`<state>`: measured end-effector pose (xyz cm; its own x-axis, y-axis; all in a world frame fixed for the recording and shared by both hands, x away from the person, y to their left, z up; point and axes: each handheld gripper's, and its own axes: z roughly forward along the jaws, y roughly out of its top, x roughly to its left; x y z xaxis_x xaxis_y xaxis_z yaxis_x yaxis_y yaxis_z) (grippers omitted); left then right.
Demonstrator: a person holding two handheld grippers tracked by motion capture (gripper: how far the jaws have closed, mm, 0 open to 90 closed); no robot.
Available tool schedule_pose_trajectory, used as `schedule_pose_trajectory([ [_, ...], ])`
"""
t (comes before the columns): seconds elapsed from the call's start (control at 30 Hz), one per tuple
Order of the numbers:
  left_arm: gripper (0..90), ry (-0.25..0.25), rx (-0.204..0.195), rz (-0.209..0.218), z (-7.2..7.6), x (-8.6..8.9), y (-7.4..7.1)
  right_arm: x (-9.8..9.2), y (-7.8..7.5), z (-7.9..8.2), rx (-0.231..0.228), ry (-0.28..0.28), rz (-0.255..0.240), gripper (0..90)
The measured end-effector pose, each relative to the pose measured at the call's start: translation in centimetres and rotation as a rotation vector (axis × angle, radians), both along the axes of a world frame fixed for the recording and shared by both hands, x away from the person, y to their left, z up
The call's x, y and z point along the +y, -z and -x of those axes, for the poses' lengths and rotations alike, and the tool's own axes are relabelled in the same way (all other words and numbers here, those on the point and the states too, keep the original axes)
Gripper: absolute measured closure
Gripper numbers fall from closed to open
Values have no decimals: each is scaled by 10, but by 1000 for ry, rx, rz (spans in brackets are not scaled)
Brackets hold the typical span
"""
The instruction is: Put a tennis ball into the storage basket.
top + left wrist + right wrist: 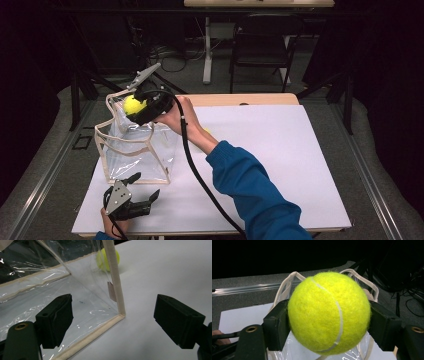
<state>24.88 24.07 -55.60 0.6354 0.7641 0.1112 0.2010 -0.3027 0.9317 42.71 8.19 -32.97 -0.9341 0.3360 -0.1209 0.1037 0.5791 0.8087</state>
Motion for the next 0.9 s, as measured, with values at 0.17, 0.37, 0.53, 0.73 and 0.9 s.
schedule_pose_trajectory([
  [0.17,159,2,1,0,0,1,0,6,2,1,10,-4,10,264],
  [0.37,158,3,2,-5,-1,0,0,11,3,0,19,-6,33,264],
  [0.53,159,5,5,-6,0,0,0,15,4,0,32,-15,59,264],
  [0.73,158,5,5,-7,0,0,0,21,7,1,39,-19,84,264],
  [0.9,158,5,5,-2,0,0,0,25,12,1,48,-27,102,263],
])
